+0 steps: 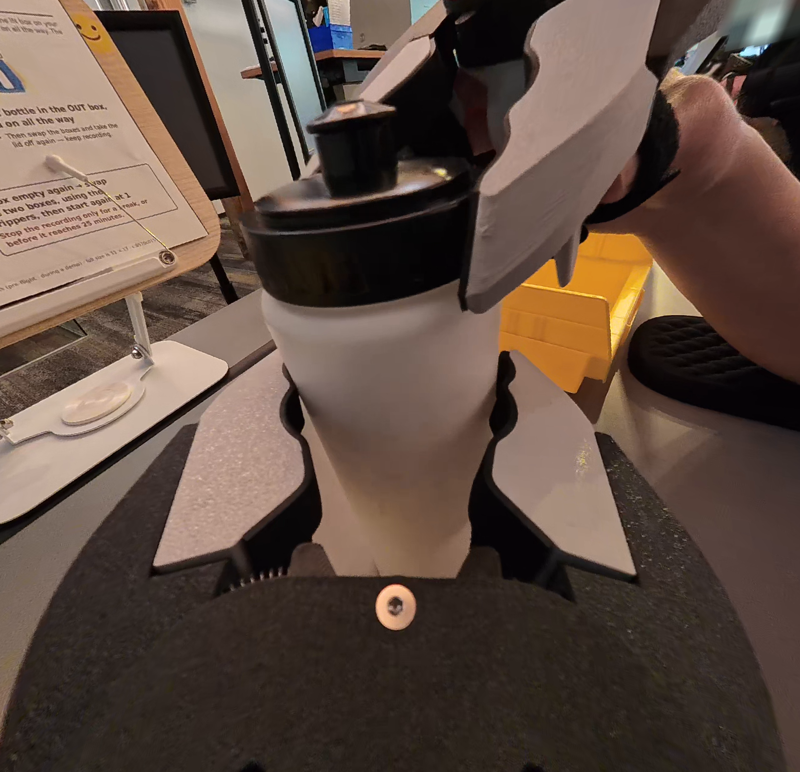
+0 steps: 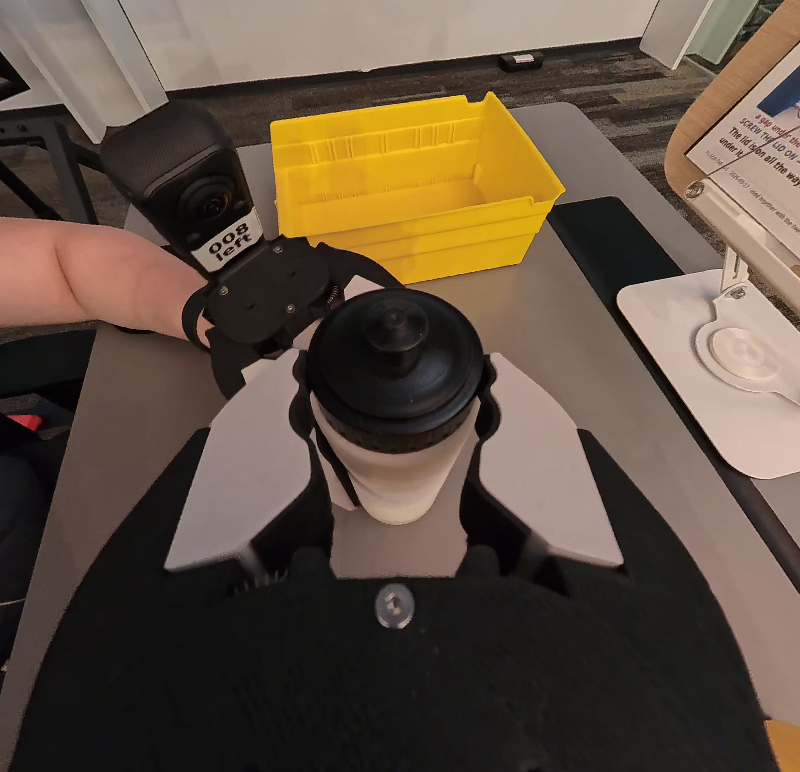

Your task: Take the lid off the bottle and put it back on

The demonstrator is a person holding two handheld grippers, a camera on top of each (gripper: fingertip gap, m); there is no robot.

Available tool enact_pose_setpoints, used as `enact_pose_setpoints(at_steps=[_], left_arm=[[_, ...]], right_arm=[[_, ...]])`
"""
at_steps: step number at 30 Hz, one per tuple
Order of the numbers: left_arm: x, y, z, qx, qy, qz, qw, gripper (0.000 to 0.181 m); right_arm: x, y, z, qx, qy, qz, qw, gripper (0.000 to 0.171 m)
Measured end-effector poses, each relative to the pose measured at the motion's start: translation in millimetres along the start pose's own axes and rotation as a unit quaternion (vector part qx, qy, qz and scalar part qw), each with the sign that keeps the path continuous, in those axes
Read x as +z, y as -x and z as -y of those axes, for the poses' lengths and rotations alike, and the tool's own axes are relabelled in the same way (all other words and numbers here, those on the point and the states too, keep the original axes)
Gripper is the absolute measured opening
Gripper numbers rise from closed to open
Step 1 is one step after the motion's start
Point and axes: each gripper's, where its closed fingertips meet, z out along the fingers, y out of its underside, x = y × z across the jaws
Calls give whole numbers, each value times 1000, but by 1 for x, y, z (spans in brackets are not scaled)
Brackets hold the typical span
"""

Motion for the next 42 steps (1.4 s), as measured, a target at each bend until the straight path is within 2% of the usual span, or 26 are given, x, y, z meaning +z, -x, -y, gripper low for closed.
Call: enact_pose_setpoints(at_steps=[7,9,11,14,16,21,23,28,31,34,37,39,42], left_arm=[[-2,-7,1,9,-2,-32,999,85],[-5,-19,2,8,-6,-78,997,86],[-8,-42,5,20,-11,-143,989,86],[-8,-57,6,21,-8,-165,986,86],[-6,-50,6,1,-10,-148,989,86],[-4,-23,3,-9,13,-61,998,86],[-4,-21,2,-12,23,-39,999,86],[-3,-25,0,7,54,-12,998,87],[-4,-39,1,21,53,-60,997,87],[-8,-69,3,26,41,-166,985,87],[-11,-81,5,32,27,-201,979,87],[-7,-70,4,22,34,-167,985,87],[-4,-45,1,25,49,-89,995,87]], right_arm=[[-3,6,-3,-24,-1,34,999,75],[-6,16,-4,-37,-6,78,996,76],[-16,36,-6,-82,-23,156,984,76],[-27,51,-9,-87,-50,232,968,76],[-24,44,-8,-76,-51,216,972,76],[-28,18,20,-33,-72,78,994,81],[-27,13,20,-12,-39,14,999,80],[-14,14,1,8,55,-66,996,76],[-20,25,-5,-26,86,-34,995,76],[-32,51,-12,-109,83,82,987,76],[-42,69,-14,-135,25,190,972,76],[-37,61,-8,-94,10,184,978,76],[-31,35,5,9,15,83,996,83]])
